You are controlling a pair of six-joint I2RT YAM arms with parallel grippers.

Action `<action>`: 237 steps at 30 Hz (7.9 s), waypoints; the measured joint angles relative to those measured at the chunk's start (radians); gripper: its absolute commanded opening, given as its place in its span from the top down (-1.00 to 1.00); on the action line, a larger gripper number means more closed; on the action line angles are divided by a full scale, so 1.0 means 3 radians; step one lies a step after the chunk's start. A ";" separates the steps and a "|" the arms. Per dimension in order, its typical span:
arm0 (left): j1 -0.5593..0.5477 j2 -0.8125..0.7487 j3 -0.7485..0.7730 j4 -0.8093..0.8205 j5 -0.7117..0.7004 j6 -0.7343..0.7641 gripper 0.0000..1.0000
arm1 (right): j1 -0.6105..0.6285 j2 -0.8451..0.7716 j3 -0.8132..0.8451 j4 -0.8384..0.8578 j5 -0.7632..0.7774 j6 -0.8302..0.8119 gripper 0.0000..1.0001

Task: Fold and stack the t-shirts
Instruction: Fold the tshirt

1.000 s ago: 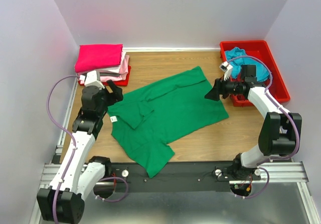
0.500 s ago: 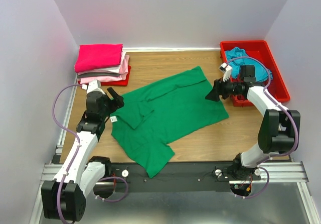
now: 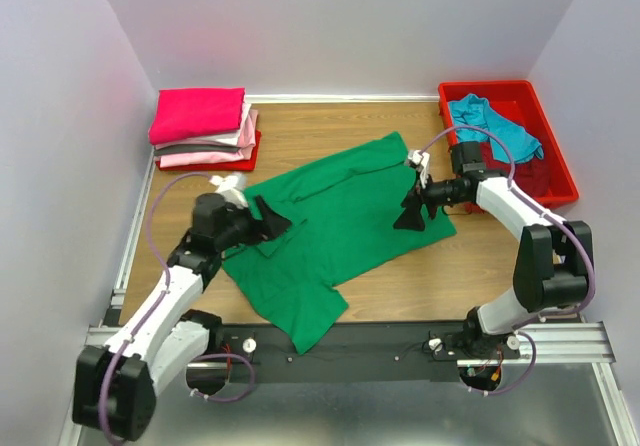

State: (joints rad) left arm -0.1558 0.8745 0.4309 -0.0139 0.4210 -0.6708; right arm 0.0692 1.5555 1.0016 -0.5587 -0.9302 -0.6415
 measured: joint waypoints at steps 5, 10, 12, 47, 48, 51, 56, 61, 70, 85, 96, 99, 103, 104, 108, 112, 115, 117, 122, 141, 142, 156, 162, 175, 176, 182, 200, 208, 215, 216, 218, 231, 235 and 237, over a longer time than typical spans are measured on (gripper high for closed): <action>-0.1399 0.0001 0.0357 -0.0278 0.0047 0.0031 -0.61 | 0.0140 -0.0159 -0.0125 -0.0156 -0.0134 -0.0459 -0.99; -0.2766 0.0118 0.0763 -0.0799 -0.0393 -0.0076 -0.43 | 0.0085 -0.0474 -0.0267 -0.0207 -0.0120 -0.0841 -0.99; -0.3140 0.0225 0.0863 -0.1038 -0.0535 -0.0153 -0.32 | 0.0058 -0.0537 -0.0271 -0.0228 -0.0118 -0.0918 -0.99; -0.4665 0.2438 0.1629 -0.3073 -0.1783 -0.0760 -0.05 | -0.0014 -0.0360 -0.0191 -0.0267 -0.0075 -0.0804 -0.99; -0.4659 0.2438 0.1628 -0.3067 -0.1775 -0.0748 -0.03 | -0.0015 -0.0359 -0.0191 -0.0267 -0.0075 -0.0801 -0.99; -0.4640 0.2438 0.1612 -0.3030 -0.1722 -0.0711 0.14 | -0.0018 -0.0359 -0.0191 -0.0268 -0.0075 -0.0795 -0.99; -0.4588 0.2380 0.1542 -0.2913 -0.1616 -0.0706 0.23 | -0.0020 -0.0357 -0.0188 -0.0272 -0.0076 -0.0795 -0.99; -0.4509 0.2319 0.1481 -0.2851 -0.1558 -0.0722 0.25 | -0.0020 -0.0357 -0.0187 -0.0275 -0.0079 -0.0795 -0.99; -0.4355 0.2314 0.1448 -0.2848 -0.1728 -0.0721 0.17 | -0.0027 -0.0359 -0.0187 -0.0281 -0.0081 -0.0795 -0.99; -0.4342 0.2129 0.1255 -0.2753 -0.1713 -0.0684 1.00 | -0.0042 -0.0357 -0.0181 -0.0306 -0.0088 -0.0795 -0.99; -0.4297 0.1854 0.1417 -0.2689 -0.1712 -0.0679 1.00 | -0.0042 -0.0359 -0.0165 -0.0350 0.0060 -0.0795 -0.99; -0.4264 0.1676 0.1492 -0.2632 -0.1712 -0.0656 1.00 | -0.0046 -0.0359 -0.0076 -0.0373 0.0351 -0.0736 -0.99; -0.4237 0.1548 0.1506 -0.2599 -0.1710 -0.0633 1.00 | -0.0061 -0.0370 -0.0046 -0.0376 0.0881 -0.0749 -0.89; -0.4237 0.1527 0.1504 -0.2597 -0.1708 -0.0628 1.00 | -0.0064 -0.0374 -0.0053 -0.0381 0.1030 -0.0815 -0.89; -0.4233 0.1443 0.1502 -0.2590 -0.1701 -0.0605 1.00 | -0.0084 -0.0476 -0.0182 -0.0465 0.1464 -0.1358 -0.65; -0.4232 0.1391 0.1502 -0.2588 -0.1700 -0.0579 1.00 | -0.0167 -0.0505 -0.0200 -0.0825 0.1654 -0.2204 -0.52; -0.4220 0.1366 0.1490 -0.2567 -0.1699 -0.0570 1.00 | -0.0233 -0.0388 -0.0098 -0.1158 0.1728 -0.2794 -0.53; -0.4218 0.1325 0.1453 -0.2538 -0.1698 -0.0571 1.00 | -0.0264 -0.0230 0.0004 -0.1325 0.1771 -0.3136 -0.53; -0.4215 0.1216 0.1326 -0.2471 -0.1653 -0.0576 1.00 | -0.0285 -0.0015 0.0033 -0.1540 0.1834 -0.3719 -0.47; -0.4201 0.1170 0.1197 -0.2379 -0.1574 -0.0599 1.00 | -0.0285 0.0381 -0.0038 -0.1130 0.1967 -0.3789 0.32; -0.4195 0.1166 0.1195 -0.2375 -0.1574 -0.0599 1.00 | -0.0285 0.0381 -0.0041 -0.1115 0.1968 -0.3775 0.41; -0.3965 0.0891 0.1097 -0.2373 -0.1542 -0.0598 1.00 | -0.0285 0.0310 0.0010 -0.0933 0.1937 -0.3609 0.95; -0.3690 0.0670 0.1097 -0.2419 -0.1541 -0.0595 1.00 | -0.0285 0.0313 0.0259 -0.0932 0.1794 -0.3442 0.94; -0.3265 0.0252 0.1297 -0.2708 -0.1756 -0.0596 1.00 | -0.0267 0.0464 0.0628 -0.0930 0.1481 -0.3026 0.94; -0.3250 0.0244 0.1326 -0.2738 -0.1787 -0.0596 1.00 | -0.0262 0.0472 0.0641 -0.0930 0.1472 -0.2997 0.94; -0.3030 0.0084 0.1471 -0.2881 -0.2043 -0.0598 1.00 | -0.0212 0.0580 0.0777 -0.0933 0.1445 -0.2805 0.95; -0.2063 -0.0019 0.1625 -0.2647 -0.2354 -0.0154 1.00 | 0.0027 0.0919 0.1249 -0.0835 0.1399 -0.2152 0.95; -0.1506 0.0184 0.1628 -0.2330 -0.2265 0.0298 1.00 | 0.0028 0.1172 0.1494 -0.0715 0.1431 -0.1804 0.94; -0.1172 0.0478 0.1633 -0.2038 -0.2121 0.0640 1.00 | 0.0028 0.1385 0.1665 -0.0628 0.1490 -0.1549 0.95; -0.1125 0.0507 0.1642 -0.2015 -0.2103 0.0674 1.00 | 0.0028 0.1403 0.1675 -0.0614 0.1490 -0.1523 0.94; -0.1039 0.0566 0.1663 -0.1953 -0.2063 0.0740 1.00 | 0.0028 0.1423 0.1684 -0.0599 0.1492 -0.1485 0.94; -0.0754 0.0909 0.1705 -0.1695 -0.1867 0.1057 1.00 | 0.0028 0.1462 0.1729 -0.0519 0.1495 -0.1315 0.93; -0.0727 0.0988 0.1719 -0.1678 -0.1846 0.1116 1.00 | 0.0028 0.1462 0.1729 -0.0495 0.1498 -0.1283 0.94; -0.0716 0.1034 0.1760 -0.1671 -0.1834 0.1151 1.00 | 0.0028 0.1462 0.1729 -0.0487 0.1504 -0.1266 0.93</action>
State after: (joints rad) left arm -0.3706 1.1847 0.9588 -0.5152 -0.1291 -0.3256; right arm 0.0776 1.9942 1.5204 -0.7048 -0.4789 -1.0214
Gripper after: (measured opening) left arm 0.009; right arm 0.032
